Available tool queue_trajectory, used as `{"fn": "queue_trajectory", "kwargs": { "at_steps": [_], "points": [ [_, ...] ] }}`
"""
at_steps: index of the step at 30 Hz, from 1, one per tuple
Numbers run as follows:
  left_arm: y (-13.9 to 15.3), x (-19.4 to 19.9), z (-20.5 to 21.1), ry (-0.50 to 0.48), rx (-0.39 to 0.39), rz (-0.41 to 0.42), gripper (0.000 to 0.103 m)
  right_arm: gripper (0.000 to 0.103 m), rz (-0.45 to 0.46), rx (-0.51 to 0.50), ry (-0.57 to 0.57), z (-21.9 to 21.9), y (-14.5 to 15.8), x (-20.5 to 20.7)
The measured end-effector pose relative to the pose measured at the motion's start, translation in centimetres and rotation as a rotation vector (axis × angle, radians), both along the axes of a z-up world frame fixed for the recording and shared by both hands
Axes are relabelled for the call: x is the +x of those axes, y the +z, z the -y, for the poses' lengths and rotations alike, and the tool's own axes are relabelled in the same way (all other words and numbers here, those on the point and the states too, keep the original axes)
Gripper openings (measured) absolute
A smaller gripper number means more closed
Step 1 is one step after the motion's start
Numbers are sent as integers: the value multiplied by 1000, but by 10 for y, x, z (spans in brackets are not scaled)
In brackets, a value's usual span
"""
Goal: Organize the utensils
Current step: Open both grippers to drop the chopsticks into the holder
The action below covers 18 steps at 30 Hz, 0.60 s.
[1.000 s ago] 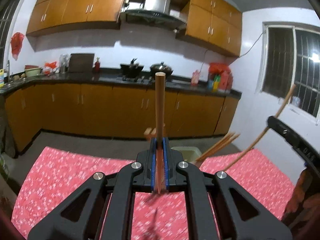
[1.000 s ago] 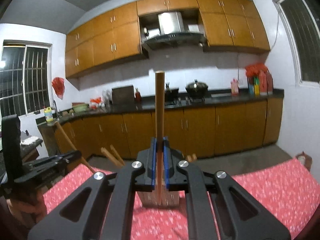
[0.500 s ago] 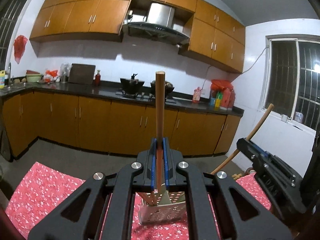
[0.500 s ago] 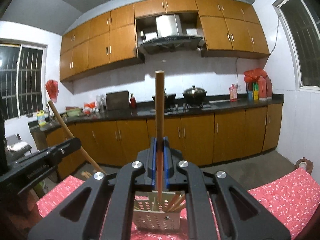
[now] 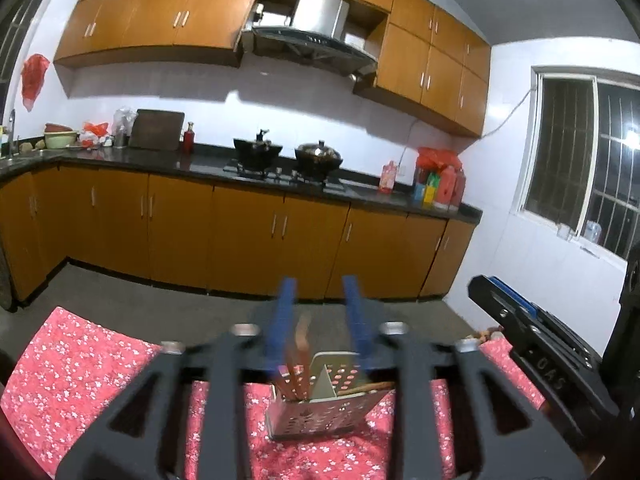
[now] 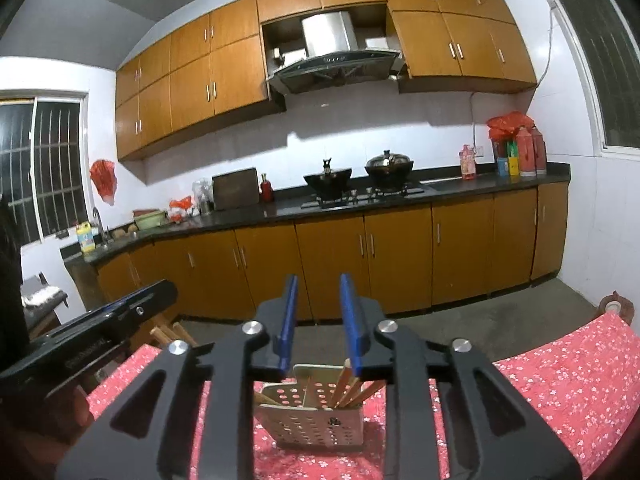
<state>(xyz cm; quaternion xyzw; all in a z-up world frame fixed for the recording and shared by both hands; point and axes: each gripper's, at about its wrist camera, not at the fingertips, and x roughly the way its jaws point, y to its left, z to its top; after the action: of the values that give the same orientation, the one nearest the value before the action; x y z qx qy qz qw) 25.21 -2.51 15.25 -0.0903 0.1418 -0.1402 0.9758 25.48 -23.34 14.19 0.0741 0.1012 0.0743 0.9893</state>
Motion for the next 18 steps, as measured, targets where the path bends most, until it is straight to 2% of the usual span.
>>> {"fn": "queue_trajectory", "kwargs": {
  "at_steps": [1,3,6,8,9,11,14,18],
  "points": [
    [4,-5,-3,3,-6,16,46,25,5,3,-2,1,1,-3],
    [10,-12,-6,2,-16,30,48,31,19,20,-11,7,6,-14],
    [16,-28,-17,-2,-40,43,55,43,32,49,-22,16,9,-33],
    [17,-41,-22,4,-40,59,68,64,45,56,-33,20,8,-50],
    [17,-49,-26,15,-35,67,73,71,49,57,-38,21,7,-56],
    [13,-66,-33,51,-12,89,92,89,56,49,-47,24,0,-74],
    [1,-87,-41,101,45,106,99,98,45,4,-61,23,-11,-92],
    [-27,-111,-49,152,119,77,101,99,-17,-45,-64,19,-33,-110]
  ]
}}
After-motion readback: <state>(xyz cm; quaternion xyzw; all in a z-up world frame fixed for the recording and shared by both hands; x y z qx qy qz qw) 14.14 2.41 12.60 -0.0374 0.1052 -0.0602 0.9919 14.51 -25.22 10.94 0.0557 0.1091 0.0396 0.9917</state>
